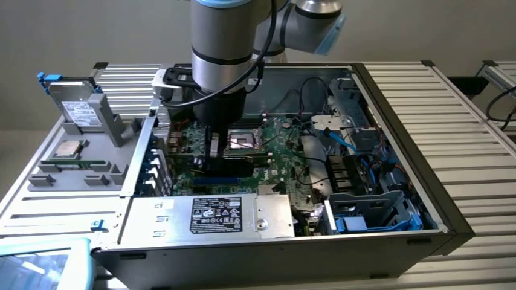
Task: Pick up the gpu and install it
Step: 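Insert the gpu into the slot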
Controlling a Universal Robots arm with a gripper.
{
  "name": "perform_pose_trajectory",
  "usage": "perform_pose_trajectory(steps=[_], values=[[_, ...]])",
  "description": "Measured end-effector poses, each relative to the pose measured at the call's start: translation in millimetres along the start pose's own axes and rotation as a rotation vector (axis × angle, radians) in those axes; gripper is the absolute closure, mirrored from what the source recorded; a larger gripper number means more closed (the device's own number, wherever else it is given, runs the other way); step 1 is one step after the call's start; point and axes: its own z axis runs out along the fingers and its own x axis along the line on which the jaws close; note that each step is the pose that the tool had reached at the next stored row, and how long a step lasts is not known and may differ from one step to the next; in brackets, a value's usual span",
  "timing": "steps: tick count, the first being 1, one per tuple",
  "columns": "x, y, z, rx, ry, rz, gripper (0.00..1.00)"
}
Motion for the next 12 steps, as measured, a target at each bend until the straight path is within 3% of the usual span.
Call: perform_pose_trajectory(steps=[12], values=[[0.1, 0.4, 1.7, -0.0003, 0.0002, 0.000, 0.72]])
